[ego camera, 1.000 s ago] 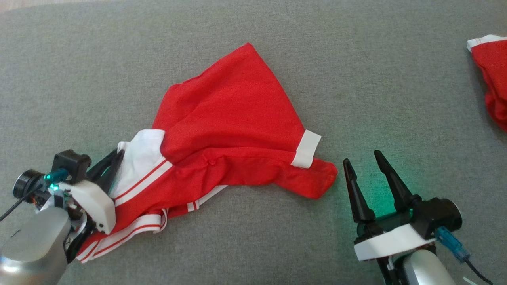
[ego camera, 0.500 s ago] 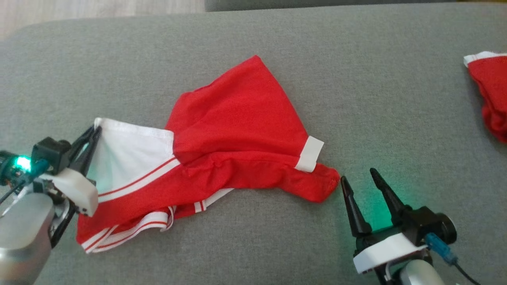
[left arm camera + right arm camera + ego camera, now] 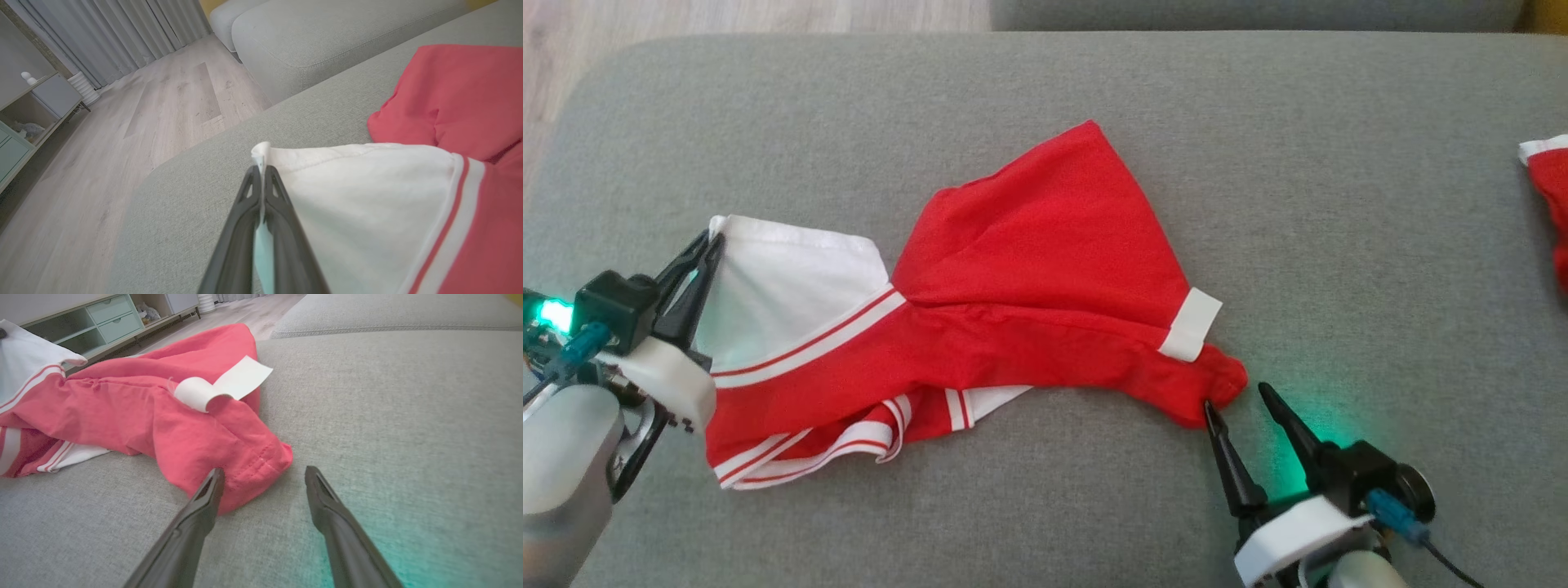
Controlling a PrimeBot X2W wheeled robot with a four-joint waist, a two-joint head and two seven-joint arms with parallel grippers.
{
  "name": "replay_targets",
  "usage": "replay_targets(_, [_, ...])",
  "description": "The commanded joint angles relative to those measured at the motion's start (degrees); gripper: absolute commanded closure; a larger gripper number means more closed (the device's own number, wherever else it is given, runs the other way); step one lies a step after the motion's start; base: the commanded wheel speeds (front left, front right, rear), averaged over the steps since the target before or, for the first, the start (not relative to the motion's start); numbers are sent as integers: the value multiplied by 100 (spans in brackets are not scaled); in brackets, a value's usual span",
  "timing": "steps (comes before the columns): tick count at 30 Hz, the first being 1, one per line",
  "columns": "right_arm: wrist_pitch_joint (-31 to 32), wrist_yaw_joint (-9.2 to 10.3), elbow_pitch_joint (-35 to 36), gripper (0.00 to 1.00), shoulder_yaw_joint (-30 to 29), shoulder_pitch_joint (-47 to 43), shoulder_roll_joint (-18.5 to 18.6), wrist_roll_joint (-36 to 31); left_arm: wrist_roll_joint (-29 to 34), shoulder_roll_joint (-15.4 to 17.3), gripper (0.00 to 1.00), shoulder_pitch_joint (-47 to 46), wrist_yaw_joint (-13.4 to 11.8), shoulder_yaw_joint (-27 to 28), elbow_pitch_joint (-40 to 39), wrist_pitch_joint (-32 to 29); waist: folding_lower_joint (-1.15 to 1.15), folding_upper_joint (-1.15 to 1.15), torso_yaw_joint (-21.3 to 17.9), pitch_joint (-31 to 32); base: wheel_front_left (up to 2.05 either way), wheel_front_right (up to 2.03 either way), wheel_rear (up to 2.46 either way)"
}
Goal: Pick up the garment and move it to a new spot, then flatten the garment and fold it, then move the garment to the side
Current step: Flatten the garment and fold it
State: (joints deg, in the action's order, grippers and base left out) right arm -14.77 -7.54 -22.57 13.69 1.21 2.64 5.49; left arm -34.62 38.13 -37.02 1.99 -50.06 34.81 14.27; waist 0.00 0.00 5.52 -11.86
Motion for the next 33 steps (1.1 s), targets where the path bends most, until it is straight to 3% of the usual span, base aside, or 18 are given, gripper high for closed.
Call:
replay_targets(1, [-23,5,70,0,169,259,36,39,40,352,100,-177,-48,281,-124,42,0,0,44,-42,0,0,0])
replay_targets(4, [-23,5,-30,4,182,377,34,56,64,404,100,-182,-73,257,-215,-2,0,0,87,-75,0,0,0])
replay_targets(5, [-23,5,-46,16,195,411,34,59,66,417,100,-182,-79,252,-245,-12,0,0,97,-80,0,0,0])
replay_targets(8, [-23,5,-63,91,265,468,45,62,69,453,100,-174,-99,235,-325,-47,0,0,117,-82,0,0,0])
replay_targets(9, [-23,5,-67,100,285,475,57,65,67,462,100,-173,-107,231,-348,-60,0,0,118,-73,0,0,0])
replay_targets(18, [-23,5,7,100,327,452,227,76,55,553,100,-111,-184,229,-490,-62,0,0,49,110,0,0,0])
replay_targets(26, [-23,5,901,100,-506,702,206,-307,444,666,100,-544,-252,295,-968,30,0,0,-52,157,0,0,0])
replay_targets(29, [-23,5,1246,100,-915,1232,278,-517,716,698,100,-1094,-204,358,-1165,44,0,0,-125,30,0,0,0])
replay_targets(33, [-23,5,1448,100,-1386,2417,609,-703,1062,460,100,-2142,-12,443,-1206,58,0,0,-173,-240,0,0,0])
